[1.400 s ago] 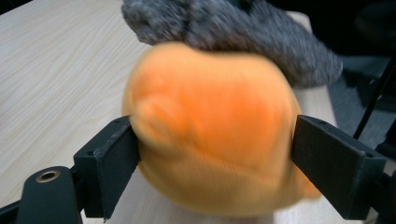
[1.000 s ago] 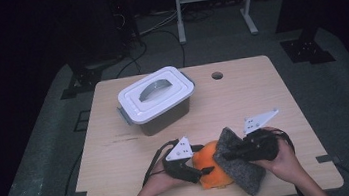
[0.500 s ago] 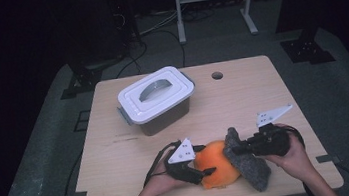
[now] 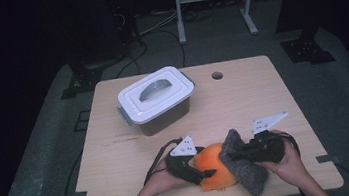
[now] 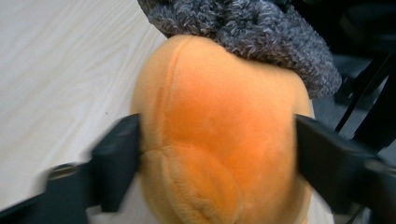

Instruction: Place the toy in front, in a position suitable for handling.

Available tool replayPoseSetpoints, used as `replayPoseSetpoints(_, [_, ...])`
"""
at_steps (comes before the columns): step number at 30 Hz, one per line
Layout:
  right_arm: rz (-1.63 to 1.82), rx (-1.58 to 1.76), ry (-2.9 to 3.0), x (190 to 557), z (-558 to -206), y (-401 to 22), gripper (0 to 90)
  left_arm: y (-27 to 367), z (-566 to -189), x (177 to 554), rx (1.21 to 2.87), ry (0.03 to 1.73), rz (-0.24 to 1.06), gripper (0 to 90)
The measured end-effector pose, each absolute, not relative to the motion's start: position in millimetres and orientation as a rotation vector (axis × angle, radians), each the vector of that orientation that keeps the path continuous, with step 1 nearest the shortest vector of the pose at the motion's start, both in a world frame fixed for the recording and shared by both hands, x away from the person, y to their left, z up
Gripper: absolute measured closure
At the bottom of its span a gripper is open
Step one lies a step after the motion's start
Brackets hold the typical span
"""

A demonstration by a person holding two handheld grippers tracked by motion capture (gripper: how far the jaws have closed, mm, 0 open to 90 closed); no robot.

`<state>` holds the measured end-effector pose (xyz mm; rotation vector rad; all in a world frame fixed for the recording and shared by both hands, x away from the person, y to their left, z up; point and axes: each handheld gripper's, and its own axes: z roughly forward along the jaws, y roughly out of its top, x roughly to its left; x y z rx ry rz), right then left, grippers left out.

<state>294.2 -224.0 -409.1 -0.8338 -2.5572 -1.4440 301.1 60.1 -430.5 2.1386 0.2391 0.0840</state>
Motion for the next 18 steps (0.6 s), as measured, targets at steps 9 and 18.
replayPoseSetpoints(9, [-1.523, -0.783, -2.573, 305.0, -382.7, -213.7, 78.1, 67.1, -409.4, 306.9, 2.162, 0.047, 0.337, 34.1])
replayPoseSetpoints(18, [-1.451, -0.757, -2.6, 315.5, -399.1, -190.7, 78.1, 77.6, -414.1, 318.7, 2.151, 0.182, 0.135, 18.1])
